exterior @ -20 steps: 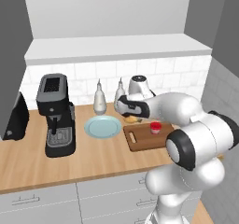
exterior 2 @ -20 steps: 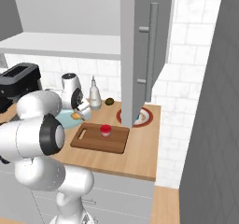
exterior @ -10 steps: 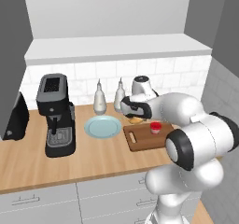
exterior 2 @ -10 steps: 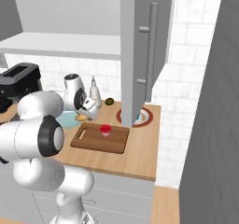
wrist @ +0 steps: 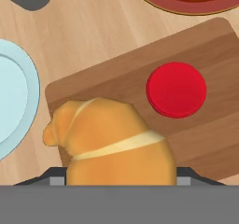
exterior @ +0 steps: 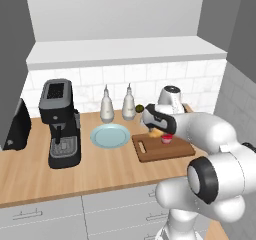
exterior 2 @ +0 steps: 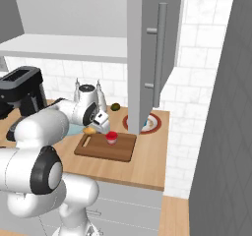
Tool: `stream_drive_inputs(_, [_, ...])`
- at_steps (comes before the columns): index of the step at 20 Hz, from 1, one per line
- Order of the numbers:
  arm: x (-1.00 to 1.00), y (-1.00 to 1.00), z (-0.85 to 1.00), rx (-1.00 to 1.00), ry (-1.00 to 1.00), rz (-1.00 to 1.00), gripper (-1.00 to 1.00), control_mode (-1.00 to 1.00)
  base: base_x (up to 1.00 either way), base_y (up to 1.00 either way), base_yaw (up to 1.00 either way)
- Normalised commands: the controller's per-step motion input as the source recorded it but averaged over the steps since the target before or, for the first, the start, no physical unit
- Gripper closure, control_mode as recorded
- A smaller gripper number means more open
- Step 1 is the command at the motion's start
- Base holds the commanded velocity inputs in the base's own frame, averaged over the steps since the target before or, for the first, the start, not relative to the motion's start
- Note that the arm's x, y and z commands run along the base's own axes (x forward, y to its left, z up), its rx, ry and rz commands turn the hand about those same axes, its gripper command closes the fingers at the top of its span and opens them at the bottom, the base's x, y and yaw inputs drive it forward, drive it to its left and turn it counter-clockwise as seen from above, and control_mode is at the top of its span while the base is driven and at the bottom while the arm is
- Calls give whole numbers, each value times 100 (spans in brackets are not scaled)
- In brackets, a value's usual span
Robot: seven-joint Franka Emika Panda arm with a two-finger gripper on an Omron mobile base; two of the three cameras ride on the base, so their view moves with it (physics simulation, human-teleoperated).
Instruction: From the different types of pastries on the counter, select a croissant and place it on the cutting board. Then retrieve a jar of jam from the cabinet and place it alongside the croissant on the cutting board.
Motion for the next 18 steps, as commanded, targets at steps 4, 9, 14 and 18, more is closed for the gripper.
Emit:
stream_drive_inputs(4, [8,22,0,0,0,0,100,-100,0,0,0])
stream_drive_inputs(9, [3,8,0,-2,9,0,100,-100,0,0,0])
stream_drive_inputs(14, [-4,-13,0,-4,8,9,100,-100,0,0,0])
stream_drive_inputs(18, [0,-5,-1,-10,0,8,100,-100,0,0,0])
